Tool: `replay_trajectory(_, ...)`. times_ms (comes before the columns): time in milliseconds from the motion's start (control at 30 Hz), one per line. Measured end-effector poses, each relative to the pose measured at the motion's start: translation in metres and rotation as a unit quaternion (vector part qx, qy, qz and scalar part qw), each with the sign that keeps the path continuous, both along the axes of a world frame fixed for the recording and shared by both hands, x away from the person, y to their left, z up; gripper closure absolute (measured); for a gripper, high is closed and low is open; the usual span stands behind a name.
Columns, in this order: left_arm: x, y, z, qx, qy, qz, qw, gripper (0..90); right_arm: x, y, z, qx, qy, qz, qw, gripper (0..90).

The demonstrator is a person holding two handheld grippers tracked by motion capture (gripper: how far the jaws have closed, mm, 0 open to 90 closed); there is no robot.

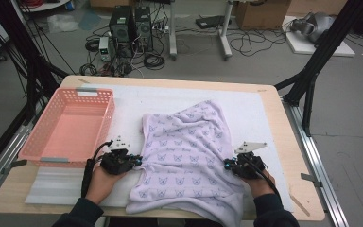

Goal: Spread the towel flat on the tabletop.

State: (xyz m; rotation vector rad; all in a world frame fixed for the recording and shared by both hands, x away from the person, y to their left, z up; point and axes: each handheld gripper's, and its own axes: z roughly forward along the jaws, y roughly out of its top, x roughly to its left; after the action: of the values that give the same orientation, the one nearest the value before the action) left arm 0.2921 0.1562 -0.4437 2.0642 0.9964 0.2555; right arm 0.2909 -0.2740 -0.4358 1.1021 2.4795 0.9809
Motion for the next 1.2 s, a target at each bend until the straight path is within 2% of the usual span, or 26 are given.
replay_trajectory(133, -0.017, -0.005, 0.004, 0.004, -0.002, -0.029, 0.9996, 86.4, -0.018, -0.008, 0.003, -0.004, 0.004, 0.021, 0.9998, 86.6)
replay_trajectory(233, -0.029, -0.005, 0.003, 0.005, 0.006, -0.048, 0.9988, 86.4, -0.029, -0.014, 0.004, 0.005, 0.013, 0.032, 0.9994, 86.6)
replay_trajectory(333, -0.039, -0.004, 0.002, 0.002, 0.012, -0.066, 0.9977, 86.2, -0.04, -0.017, 0.006, 0.004, 0.026, 0.045, 0.9986, 86.6)
replay_trajectory(400, -0.043, -0.003, 0.004, -0.007, 0.016, -0.076, 0.997, 85.9, -0.048, -0.018, 0.007, 0.001, 0.034, 0.054, 0.998, 86.5)
replay_trajectory(433, -0.044, -0.003, 0.006, -0.014, 0.011, -0.079, 0.9967, 85.1, -0.051, -0.018, 0.008, -0.001, 0.041, 0.057, 0.9975, 86.4)
replay_trajectory(467, -0.043, -0.002, 0.008, -0.02, 0.001, -0.075, 0.997, 81.7, -0.053, -0.018, 0.01, -0.001, 0.043, 0.061, 0.9972, 85.7)
replay_trajectory(500, -0.04, -0.001, 0.01, -0.019, -0.016, -0.055, 0.9982, 71.4, -0.055, -0.017, 0.012, -0.001, 0.037, 0.062, 0.9974, 81.3)
replay_trajectory(533, -0.036, 0.0, 0.011, -0.02, -0.028, -0.031, 0.9989, 58.4, -0.054, -0.017, 0.015, -0.001, 0.023, 0.051, 0.9984, 67.2)
replay_trajectory(567, -0.029, 0.001, 0.013, -0.028, -0.036, -0.009, 0.9989, 51.7, -0.051, -0.017, 0.017, 0.004, 0.006, 0.033, 0.9994, 56.7)
replay_trajectory(633, -0.015, 0.003, 0.018, -0.044, -0.048, 0.02, 0.9977, 44.7, -0.04, -0.016, 0.02, 0.024, -0.016, 0.004, 0.9996, 52.4)
replay_trajectory(667, -0.007, 0.002, 0.02, -0.049, -0.053, 0.03, 0.9969, 44.4, -0.032, -0.015, 0.02, 0.027, -0.031, -0.006, 0.9991, 48.8)
replay_trajectory(767, 0.019, -0.003, 0.025, -0.062, -0.066, 0.061, 0.994, 42.6, -0.007, -0.007, 0.016, 0.024, -0.056, -0.031, 0.9977, 46.2)
replay_trajectory(800, 0.027, -0.005, 0.025, -0.061, -0.071, 0.07, 0.9931, 42.1, 0.002, -0.003, 0.014, 0.024, -0.06, -0.039, 0.9971, 44.9)
replay_trajectory(867, 0.043, -0.01, 0.024, -0.05, -0.067, 0.085, 0.9929, 41.8, 0.019, 0.004, 0.01, 0.024, -0.068, -0.044, 0.9964, 44.7)
replay_trajectory(967, 0.062, -0.02, 0.02, -0.035, -0.061, 0.094, 0.993, 42.1, 0.042, 0.015, 0.005, 0.021, -0.065, -0.057, 0.996, 43.7)
replay_trajectory(1033, 0.071, -0.029, 0.016, -0.025, -0.05, 0.091, 0.9943, 42.2, 0.054, 0.022, 0.002, 0.02, -0.061, -0.057, 0.9963, 44.9)
replay_trajectory(1067, 0.075, -0.033, 0.014, -0.017, -0.046, 0.088, 0.9949, 42.1, 0.058, 0.025, 0.001, 0.018, -0.055, -0.055, 0.9968, 46.4)
replay_trajectory(1200, 0.081, -0.045, 0.007, -0.015, -0.036, 0.086, 0.9956, 44.2, 0.068, 0.031, -0.007, 0.013, -0.039, -0.051, 0.9978, 55.0)
